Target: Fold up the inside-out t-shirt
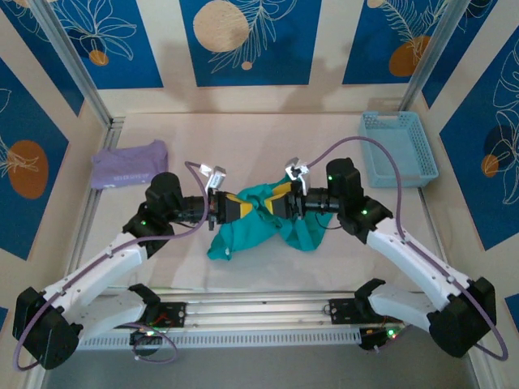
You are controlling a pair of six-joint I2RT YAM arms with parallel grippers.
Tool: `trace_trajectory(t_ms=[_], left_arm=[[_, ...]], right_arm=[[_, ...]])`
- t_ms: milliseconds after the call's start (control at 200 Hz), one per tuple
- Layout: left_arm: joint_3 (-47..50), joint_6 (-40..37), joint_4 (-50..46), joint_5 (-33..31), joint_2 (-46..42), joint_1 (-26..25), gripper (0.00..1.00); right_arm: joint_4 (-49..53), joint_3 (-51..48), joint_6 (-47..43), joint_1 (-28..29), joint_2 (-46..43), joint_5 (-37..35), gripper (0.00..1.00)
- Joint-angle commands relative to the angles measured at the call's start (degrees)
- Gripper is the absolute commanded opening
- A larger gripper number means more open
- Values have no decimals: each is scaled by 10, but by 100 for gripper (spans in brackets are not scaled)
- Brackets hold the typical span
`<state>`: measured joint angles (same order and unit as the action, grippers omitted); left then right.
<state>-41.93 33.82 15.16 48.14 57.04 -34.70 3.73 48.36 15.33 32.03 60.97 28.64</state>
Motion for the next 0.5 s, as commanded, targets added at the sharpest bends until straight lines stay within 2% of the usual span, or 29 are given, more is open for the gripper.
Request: trace_trajectory(t_ms=[0, 75, 120, 235, 375, 495], left_arm=[[25, 43, 89, 32, -15, 18, 0], [53, 100, 171, 41, -13, 35, 2], [67, 132, 213, 45, -10, 46, 4], [81, 151, 207, 36, -9, 71, 19], [64, 61, 43, -35, -39, 82, 39], [43, -1, -62, -82, -60, 82, 43]], right_arm=[[-71, 9, 34, 9, 17, 80, 28], [-116, -4, 65, 12, 19, 105, 8], [-141, -13, 84, 14, 18, 115, 0], [-168, -16, 120, 22, 15, 112, 0], [-176, -18, 149, 35, 9, 87, 0], [-192, -23, 171, 40, 9, 70, 0]])
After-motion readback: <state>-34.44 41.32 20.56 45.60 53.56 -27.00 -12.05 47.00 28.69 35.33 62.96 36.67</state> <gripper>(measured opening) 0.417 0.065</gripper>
